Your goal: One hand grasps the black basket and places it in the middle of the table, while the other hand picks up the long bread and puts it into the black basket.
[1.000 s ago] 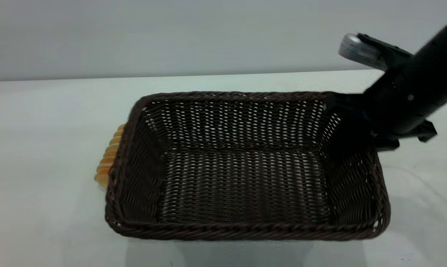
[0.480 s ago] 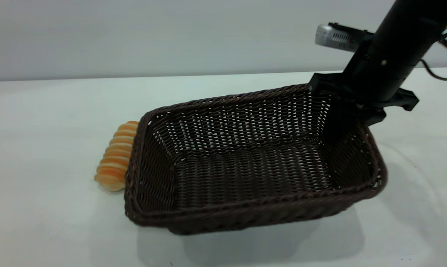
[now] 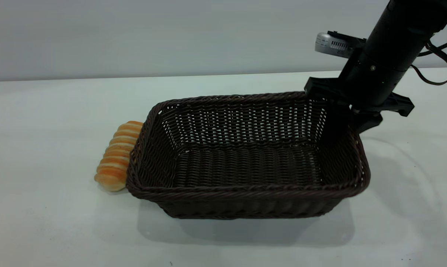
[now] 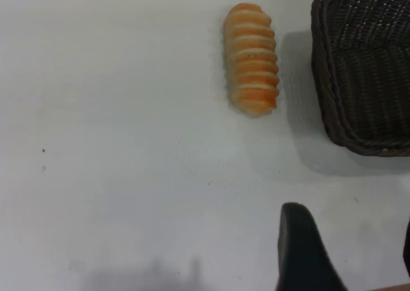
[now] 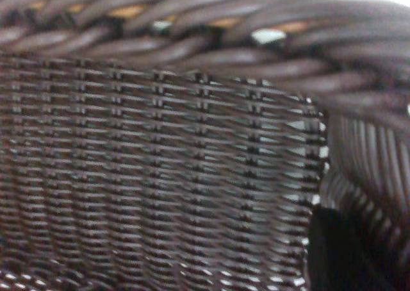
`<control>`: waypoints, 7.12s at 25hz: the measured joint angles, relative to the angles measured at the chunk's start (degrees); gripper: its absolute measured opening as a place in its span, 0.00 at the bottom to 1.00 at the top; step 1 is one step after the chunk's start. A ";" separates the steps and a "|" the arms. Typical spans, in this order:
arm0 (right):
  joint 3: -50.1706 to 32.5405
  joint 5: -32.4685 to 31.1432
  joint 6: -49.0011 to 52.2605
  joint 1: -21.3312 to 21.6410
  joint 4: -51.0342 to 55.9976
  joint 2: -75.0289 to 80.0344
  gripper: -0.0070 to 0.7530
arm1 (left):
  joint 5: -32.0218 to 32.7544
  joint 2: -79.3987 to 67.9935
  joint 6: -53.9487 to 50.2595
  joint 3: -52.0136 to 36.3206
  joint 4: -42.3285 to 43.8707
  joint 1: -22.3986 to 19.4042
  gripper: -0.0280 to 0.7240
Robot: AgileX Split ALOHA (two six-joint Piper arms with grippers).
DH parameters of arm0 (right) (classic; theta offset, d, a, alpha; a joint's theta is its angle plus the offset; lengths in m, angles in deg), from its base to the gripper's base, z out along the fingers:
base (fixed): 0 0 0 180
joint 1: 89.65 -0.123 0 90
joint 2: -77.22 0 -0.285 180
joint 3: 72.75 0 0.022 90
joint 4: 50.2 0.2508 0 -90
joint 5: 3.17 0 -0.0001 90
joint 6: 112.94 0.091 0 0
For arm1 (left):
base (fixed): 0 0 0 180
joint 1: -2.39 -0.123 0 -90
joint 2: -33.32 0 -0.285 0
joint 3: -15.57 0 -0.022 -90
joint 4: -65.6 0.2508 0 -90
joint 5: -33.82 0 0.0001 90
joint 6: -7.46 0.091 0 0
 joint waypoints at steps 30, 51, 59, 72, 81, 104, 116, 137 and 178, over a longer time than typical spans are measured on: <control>15.21 -33.24 4.20 2.14 -32.43 -16.58 0.63 | -1.67 -16.58 2.26 3.74 -0.06 0.00 0.59; -10.52 -34.37 4.88 -3.48 -27.99 -49.05 0.63 | -19.61 -70.09 20.22 19.46 -23.59 0.00 0.59; -15.93 -34.55 6.45 -3.48 -27.92 -56.23 0.63 | -23.21 -81.79 35.46 23.24 -37.41 0.00 0.59; -16.46 -34.66 8.25 -3.48 -27.78 -59.08 0.63 | -25.14 -91.30 48.87 25.19 -52.52 -0.11 0.45; -16.50 -34.68 9.19 -3.48 -27.76 -59.13 0.63 | -24.46 -88.09 48.09 25.19 -52.30 -0.29 0.10; -16.56 -34.74 9.24 -3.48 -27.50 -59.30 0.63 | -0.01 -74.91 59.31 29.61 -50.50 8.51 0.09; -16.56 -34.74 9.24 -3.48 -27.50 -59.30 0.63 | -15.73 -79.89 57.29 29.61 -52.93 19.02 0.15; -16.56 -34.74 9.00 -3.48 -29.68 -59.30 0.63 | -9.79 -61.75 42.61 29.61 -32.50 7.87 0.67; -31.15 -35.02 -0.31 -3.48 -22.87 -107.51 0.63 | 19.46 8.55 4.67 7.83 8.60 5.70 0.68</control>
